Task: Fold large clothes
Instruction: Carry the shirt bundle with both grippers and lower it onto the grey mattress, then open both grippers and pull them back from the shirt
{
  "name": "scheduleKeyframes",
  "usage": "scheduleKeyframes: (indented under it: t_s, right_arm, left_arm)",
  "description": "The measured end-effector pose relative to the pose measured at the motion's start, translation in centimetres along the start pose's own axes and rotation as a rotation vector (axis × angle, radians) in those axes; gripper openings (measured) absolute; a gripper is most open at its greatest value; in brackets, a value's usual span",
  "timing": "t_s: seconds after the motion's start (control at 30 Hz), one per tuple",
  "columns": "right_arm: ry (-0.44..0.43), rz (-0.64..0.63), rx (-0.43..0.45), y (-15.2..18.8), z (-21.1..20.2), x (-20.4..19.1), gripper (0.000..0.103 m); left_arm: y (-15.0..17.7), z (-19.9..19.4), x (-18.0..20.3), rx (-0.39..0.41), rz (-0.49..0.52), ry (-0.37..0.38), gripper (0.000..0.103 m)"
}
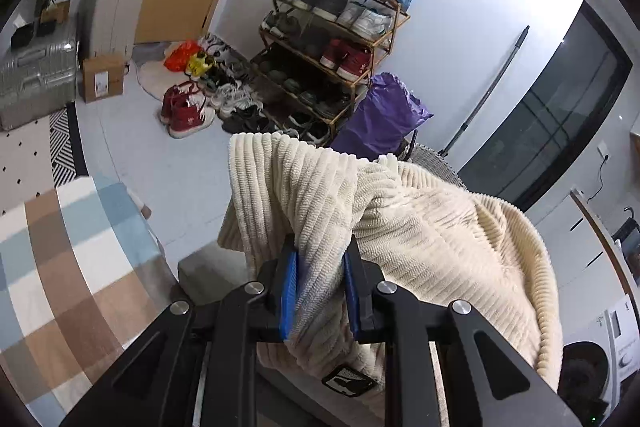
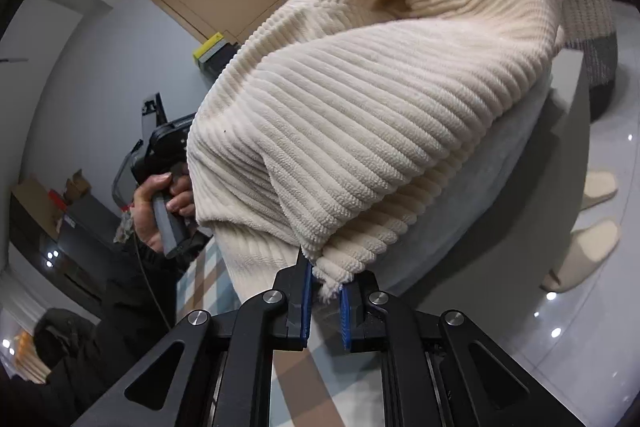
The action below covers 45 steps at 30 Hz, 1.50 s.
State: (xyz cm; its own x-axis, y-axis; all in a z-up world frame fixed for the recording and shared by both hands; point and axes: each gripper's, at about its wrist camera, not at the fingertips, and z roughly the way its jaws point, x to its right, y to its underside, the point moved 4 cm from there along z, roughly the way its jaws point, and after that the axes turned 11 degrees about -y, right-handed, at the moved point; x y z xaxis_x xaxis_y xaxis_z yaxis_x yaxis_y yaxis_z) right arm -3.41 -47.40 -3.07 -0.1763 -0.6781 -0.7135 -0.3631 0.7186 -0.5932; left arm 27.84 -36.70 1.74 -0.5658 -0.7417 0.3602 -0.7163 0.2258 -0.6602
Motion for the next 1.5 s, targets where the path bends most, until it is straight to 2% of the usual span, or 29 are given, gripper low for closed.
scheduleKeyframes:
  t_s: [0.07, 0.13, 0.17, 0.2, 0.23, 0.27, 0.3, 0.33, 0.37, 0.4, 0.47, 0.53, 0.6, 0.63, 0.7, 0.73, 0.8, 0.93, 1.07, 1.13, 1.2, 1.23, 1.3, 1.33, 1.37, 1.4, 1.43, 1.5]
  right_arm:
    - [-0.016, -0.010, 0.020, -0.2, -0.1, -0.7, 0.010]
    - [-0.052, 0.010, 0.029, -0.3, -0.5, -1.4, 0.019]
    - [-0.087, 0.014, 0.038, -0.5, -0.6, -2.0, 0.037]
    - [-0.114, 0.009, 0.056, -0.7, -0.5, -2.3, 0.067]
    - [-0.128, 0.002, 0.080, -1.0, -0.2, -2.6, 0.076]
    - [-0.113, -0.009, 0.095, -1.3, 0.4, -2.7, 0.076]
    - [-0.072, -0.029, 0.096, -1.6, 1.4, -2.7, 0.064]
    - [0.001, -0.036, 0.095, -1.6, 2.4, -2.4, 0.045]
    - [0.025, -0.033, 0.087, -1.6, 3.0, -2.2, 0.027]
    - [0.020, -0.032, 0.094, -1.5, 3.4, -1.9, 0.016]
    - [0.042, -0.106, 0.169, -1.9, 1.3, -3.3, 0.009]
    - [0.047, -0.138, 0.202, -2.4, -0.8, -3.7, 0.007]
    - [0.066, -0.123, 0.171, -2.4, -0.8, -2.3, 0.006]
    - [0.084, -0.092, 0.110, -1.9, 0.1, -0.8, 0.006]
    - [0.067, -0.028, 0.062, -0.9, 0.9, 1.3, 0.006]
    - [0.041, -0.011, 0.075, -0.5, 0.8, 2.0, 0.005]
    - [0.025, -0.012, 0.075, -0.3, 0.3, 2.0, 0.004]
    - [0.045, -0.016, 0.071, -0.2, -0.7, 2.4, 0.002]
    - [0.076, -0.032, 0.047, -0.1, -1.0, 1.9, 0.004]
    - [0.112, -0.070, 0.045, 0.0, -1.6, 1.1, 0.016]
    - [0.131, -0.103, 0.069, -0.1, -2.6, 0.4, 0.034]
    - [0.119, -0.100, 0.100, -0.4, -3.5, 0.4, 0.039]
    - [0.098, -0.061, 0.167, -1.1, -5.3, 1.2, 0.061]
    - [0.097, -0.032, 0.206, -1.8, -6.1, 1.9, 0.066]
    - [0.097, 0.016, 0.233, -2.4, -6.6, 2.9, 0.069]
    - [0.085, 0.057, 0.243, -2.8, -6.8, 3.8, 0.069]
    - [0.048, 0.125, 0.252, -3.2, -6.9, 4.9, 0.069]
    - [0.018, 0.171, 0.268, -4.1, -6.3, 6.1, 0.069]
  left_arm:
    - [-0.4, -0.4, 0.2, 0.008, -0.020, 0.013, 0.014]
    - [-0.4, -0.7, 0.7, 0.020, 0.001, 0.006, 0.011]
    - [-0.5, -0.8, 0.9, 0.026, 0.003, 0.011, 0.010]
    - [-0.4, -0.9, 0.9, 0.028, -0.003, 0.016, 0.009]
    - [-0.6, -0.8, 0.8, 0.027, -0.016, 0.026, 0.009]
    - [-0.8, -0.8, 0.7, 0.030, -0.031, 0.035, 0.008]
    - [-0.9, -1.0, 0.6, 0.039, -0.045, 0.041, 0.008]
    - [-1.1, -1.4, 0.6, 0.055, -0.049, 0.043, 0.007]
    - [-1.6, -1.4, 1.0, 0.066, -0.049, 0.044, 0.007]
    - [-1.9, -1.9, 1.2, 0.087, -0.043, 0.041, 0.007]
    - [-2.4, -2.4, 1.4, 0.103, -0.034, 0.043, 0.006]
    - [-2.9, -2.8, 1.8, 0.122, -0.002, 0.043, 0.006]
    - [-3.1, -2.4, 2.0, 0.126, 0.020, 0.037, 0.006]
    - [-3.2, -2.0, 2.0, 0.125, 0.028, 0.024, 0.006]
    - [-3.1, 0.1, 1.4, 0.100, 0.044, -0.040, 0.007]
    - [-2.8, 1.3, 0.5, 0.076, 0.035, -0.069, 0.007]
    - [-2.4, 2.6, -0.9, 0.040, 0.007, -0.069, 0.007]
    - [-2.7, 3.5, -1.9, 0.023, -0.015, -0.055, 0.007]
    - [-2.9, 2.2, -1.4, 0.011, -0.041, 0.013, 0.009]
    - [-2.5, 0.8, -1.0, 0.020, 0.002, -0.014, 0.011]
    - [-2.2, -0.3, -1.0, 0.030, 0.033, -0.023, 0.013]
    - [-2.0, -1.0, -1.0, 0.039, 0.045, -0.031, 0.016]
    - [-2.0, -2.3, -1.1, 0.080, 0.057, -0.048, 0.022]
    - [-2.2, -2.9, -1.1, 0.108, 0.055, -0.053, 0.033]
    - [-2.4, -3.6, -1.0, 0.132, 0.047, -0.054, 0.045]
    - [-2.7, -4.0, -0.9, 0.152, 0.040, -0.060, 0.054]
    - [-3.1, -4.3, -0.8, 0.170, 0.034, -0.074, 0.055]
    - [-3.3, -4.2, -0.3, 0.154, 0.035, -0.065, 0.055]
